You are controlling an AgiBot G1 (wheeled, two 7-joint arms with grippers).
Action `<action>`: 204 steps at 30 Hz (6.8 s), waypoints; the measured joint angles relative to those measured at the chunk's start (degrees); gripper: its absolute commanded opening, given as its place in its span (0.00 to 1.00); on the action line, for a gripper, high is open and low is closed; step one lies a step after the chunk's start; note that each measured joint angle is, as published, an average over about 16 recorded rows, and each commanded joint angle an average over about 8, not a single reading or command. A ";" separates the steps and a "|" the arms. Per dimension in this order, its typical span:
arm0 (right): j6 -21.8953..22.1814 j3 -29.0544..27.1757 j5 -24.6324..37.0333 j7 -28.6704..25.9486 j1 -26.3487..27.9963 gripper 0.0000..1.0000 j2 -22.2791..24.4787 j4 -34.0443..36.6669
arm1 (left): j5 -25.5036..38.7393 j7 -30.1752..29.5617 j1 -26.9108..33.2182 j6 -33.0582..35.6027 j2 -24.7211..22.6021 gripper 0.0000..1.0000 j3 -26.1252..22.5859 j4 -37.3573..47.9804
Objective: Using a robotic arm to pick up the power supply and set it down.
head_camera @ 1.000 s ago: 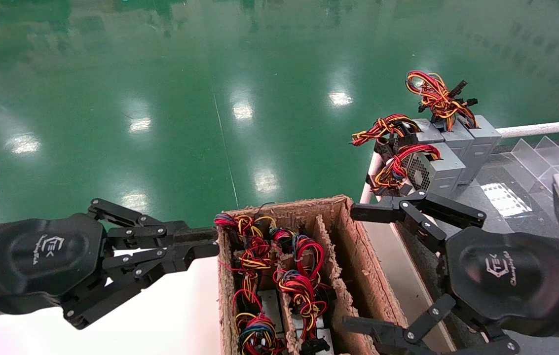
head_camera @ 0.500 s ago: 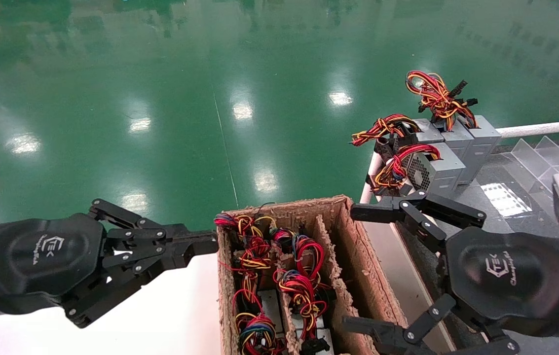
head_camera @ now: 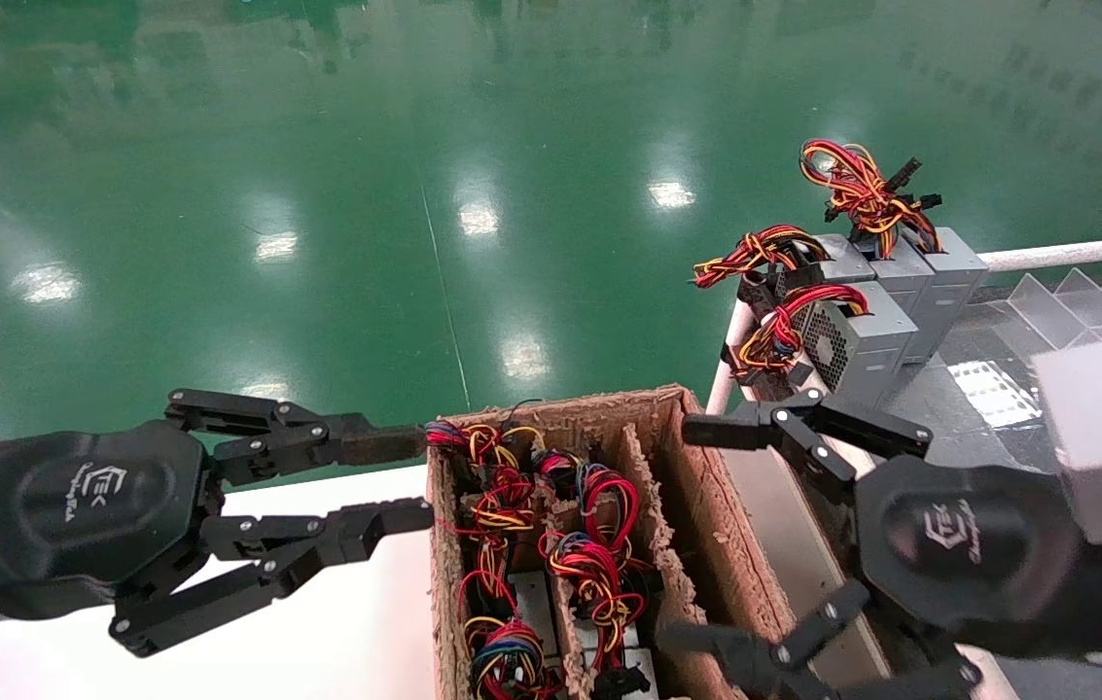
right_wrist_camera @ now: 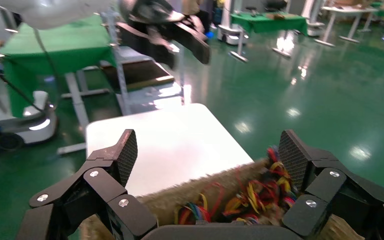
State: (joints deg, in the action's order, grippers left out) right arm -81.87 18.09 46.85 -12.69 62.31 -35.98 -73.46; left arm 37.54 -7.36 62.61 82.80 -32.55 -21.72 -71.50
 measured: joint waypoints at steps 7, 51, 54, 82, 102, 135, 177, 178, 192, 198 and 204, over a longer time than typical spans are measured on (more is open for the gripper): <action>5.97 4.83 9.94 -5.96 2.70 0.89 -3.12 -0.68 | 0.00 0.00 0.00 0.00 0.00 1.00 0.00 0.00; 7.23 18.65 30.55 -14.24 12.45 0.00 -16.58 12.92 | -0.01 0.00 0.00 0.00 0.00 1.00 -0.01 0.00; 7.51 18.55 30.53 -14.15 12.24 0.00 -16.45 12.64 | -0.01 0.00 0.00 0.00 0.00 1.00 -0.01 0.00; 8.97 5.67 14.16 -11.00 8.78 0.00 -3.18 7.17 | -0.01 0.01 0.00 0.00 0.00 1.00 -0.01 0.00; 9.98 -2.40 7.51 -5.91 12.13 0.00 3.80 15.08 | -0.01 0.01 0.01 0.00 0.01 1.00 -0.02 0.00; 16.58 -0.02 20.76 4.15 22.83 0.00 4.29 35.68 | -0.01 0.01 0.01 -0.01 0.01 1.00 -0.02 0.00; 20.74 6.01 30.89 12.86 35.64 1.00 -9.85 51.20 | -0.02 0.01 0.01 -0.01 0.01 1.00 -0.03 0.00; 20.80 6.04 30.95 12.86 35.62 1.00 -9.90 51.19 | -0.02 0.01 0.01 -0.01 0.01 1.00 -0.03 0.00; 21.93 5.14 29.60 11.14 34.77 1.00 -9.98 50.31 | -0.02 0.02 0.01 -0.01 0.01 1.00 -0.03 0.01; 21.44 3.92 27.00 10.22 33.01 1.00 -9.55 48.33 | -0.03 0.02 0.00 -0.02 0.01 1.00 -0.03 0.01; 19.78 3.07 24.04 9.61 30.15 1.00 -8.82 44.54 | -0.04 0.02 -0.01 -0.03 0.01 1.00 -0.02 0.02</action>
State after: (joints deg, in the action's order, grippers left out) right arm -62.09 21.16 70.89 -3.08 92.46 -44.79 -28.92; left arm 37.51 -7.34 62.60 82.77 -32.54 -21.74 -71.48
